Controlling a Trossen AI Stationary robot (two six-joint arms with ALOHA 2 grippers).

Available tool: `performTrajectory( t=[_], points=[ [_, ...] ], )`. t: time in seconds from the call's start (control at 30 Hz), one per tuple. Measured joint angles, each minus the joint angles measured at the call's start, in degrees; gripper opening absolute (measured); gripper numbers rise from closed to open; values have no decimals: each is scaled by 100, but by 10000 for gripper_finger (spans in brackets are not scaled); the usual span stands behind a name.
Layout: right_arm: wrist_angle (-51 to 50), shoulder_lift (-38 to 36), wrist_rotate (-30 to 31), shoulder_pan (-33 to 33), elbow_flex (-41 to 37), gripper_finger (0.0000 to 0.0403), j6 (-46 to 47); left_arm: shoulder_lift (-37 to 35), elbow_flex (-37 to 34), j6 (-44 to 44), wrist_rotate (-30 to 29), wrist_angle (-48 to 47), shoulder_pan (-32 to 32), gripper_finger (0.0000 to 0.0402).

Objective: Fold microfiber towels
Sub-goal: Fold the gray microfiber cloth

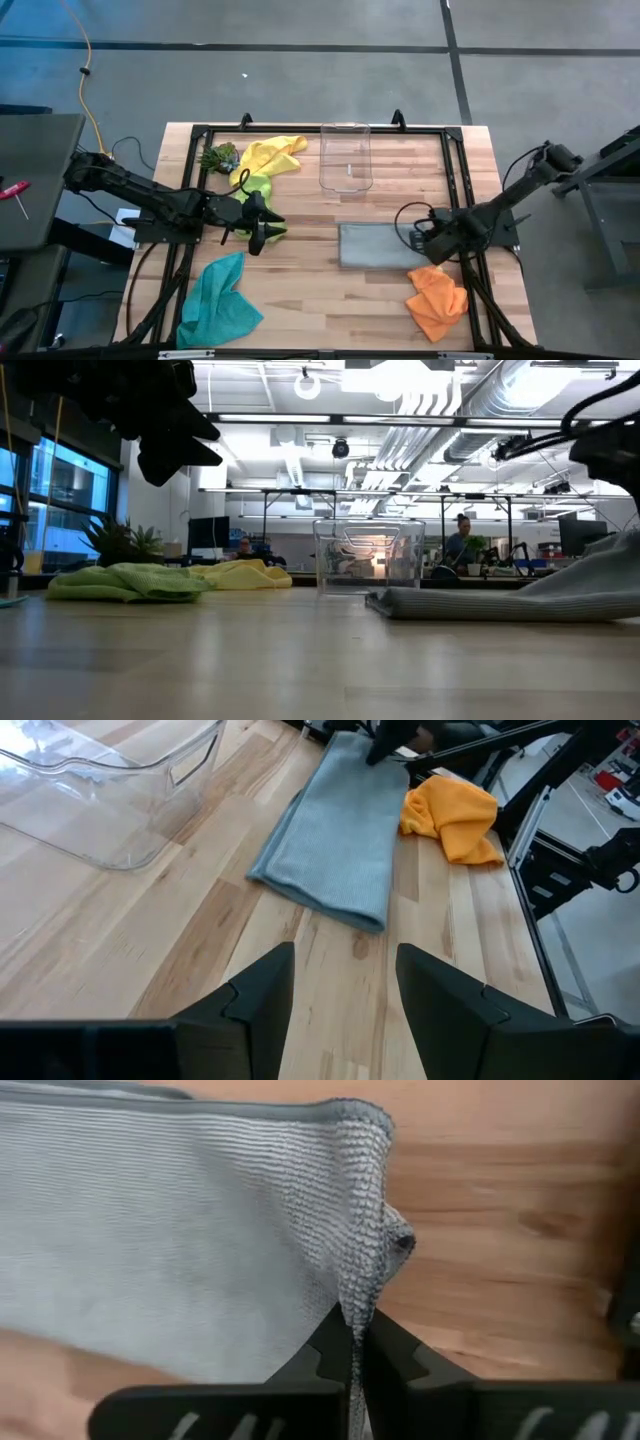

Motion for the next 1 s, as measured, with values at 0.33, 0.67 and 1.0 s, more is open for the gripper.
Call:
performTrajectory(
  t=[0.33,0.67,1.0],
  points=[
    [1470,289,458,-344,16,0,-332,0,0,7,-302,-1,0,168],
    [3790,1375,782,-871,24,0,-974,0,0,9,-385,0,0,168],
    [4816,1938,790,-1055,26,0,-1094,0,0,15,-387,-1,0,168]
  ],
)
